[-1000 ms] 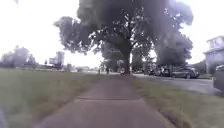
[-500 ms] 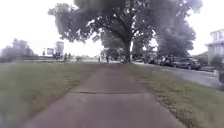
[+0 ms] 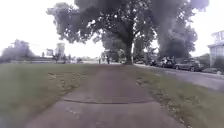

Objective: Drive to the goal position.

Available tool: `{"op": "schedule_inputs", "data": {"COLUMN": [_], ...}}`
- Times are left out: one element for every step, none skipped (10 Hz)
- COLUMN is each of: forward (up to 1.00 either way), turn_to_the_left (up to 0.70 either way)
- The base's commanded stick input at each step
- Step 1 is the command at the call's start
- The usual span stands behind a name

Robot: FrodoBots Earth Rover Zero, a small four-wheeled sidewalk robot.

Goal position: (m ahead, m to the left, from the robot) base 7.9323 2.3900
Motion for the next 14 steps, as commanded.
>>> {"op": "schedule_inputs", "data": {"forward": [0.70,0.70,0.70,0.70,0.70,0.70,0.70,0.70,0.70,0.70,0.70,0.70,0.70,0.70], "turn_to_the_left": [0.00,0.00,0.00,0.00,0.00,0.00,0.00,0.00,0.00,0.00,0.00,0.00,0.00,0.00]}}
